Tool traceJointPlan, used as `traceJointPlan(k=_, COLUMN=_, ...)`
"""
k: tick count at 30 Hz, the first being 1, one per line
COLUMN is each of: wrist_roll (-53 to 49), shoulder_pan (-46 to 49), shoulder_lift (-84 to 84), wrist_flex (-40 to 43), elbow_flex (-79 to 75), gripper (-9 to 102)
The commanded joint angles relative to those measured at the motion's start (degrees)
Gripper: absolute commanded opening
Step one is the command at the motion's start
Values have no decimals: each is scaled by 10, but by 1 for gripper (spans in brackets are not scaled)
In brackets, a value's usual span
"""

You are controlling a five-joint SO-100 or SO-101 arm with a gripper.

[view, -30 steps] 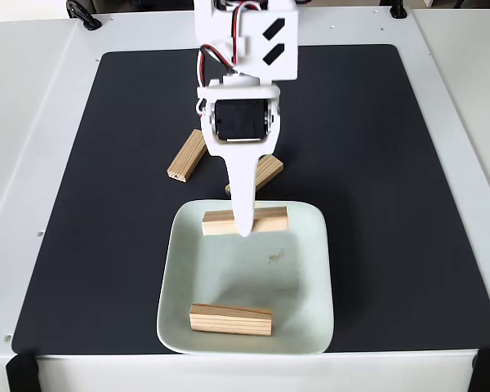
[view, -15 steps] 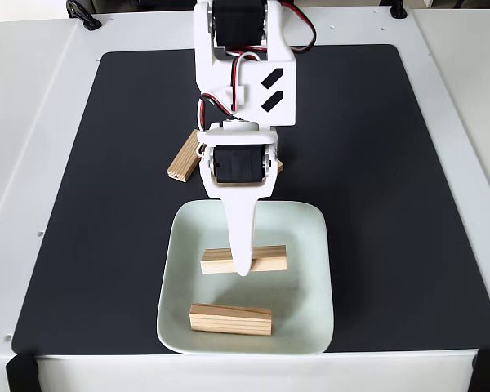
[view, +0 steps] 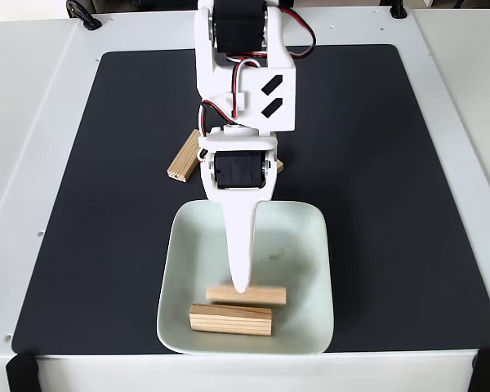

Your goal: Pick up the wooden block and place them on the plate.

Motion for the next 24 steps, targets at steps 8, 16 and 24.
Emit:
traceJointPlan(k=8, wrist_roll=-4, shoulder_pan=4, shoulder_lift=187, wrist_flex=1, elbow_flex=170, gripper=30)
traceJointPlan(k=16, wrist_roll=-83, shoulder_pan=5, shoulder_lift=384, wrist_flex=1, elbow_flex=403, gripper=1)
traceJointPlan(k=24, wrist_roll=-247, shoulder_pan=25, shoulder_lift=559, wrist_flex=-6, elbow_flex=644, gripper=-1)
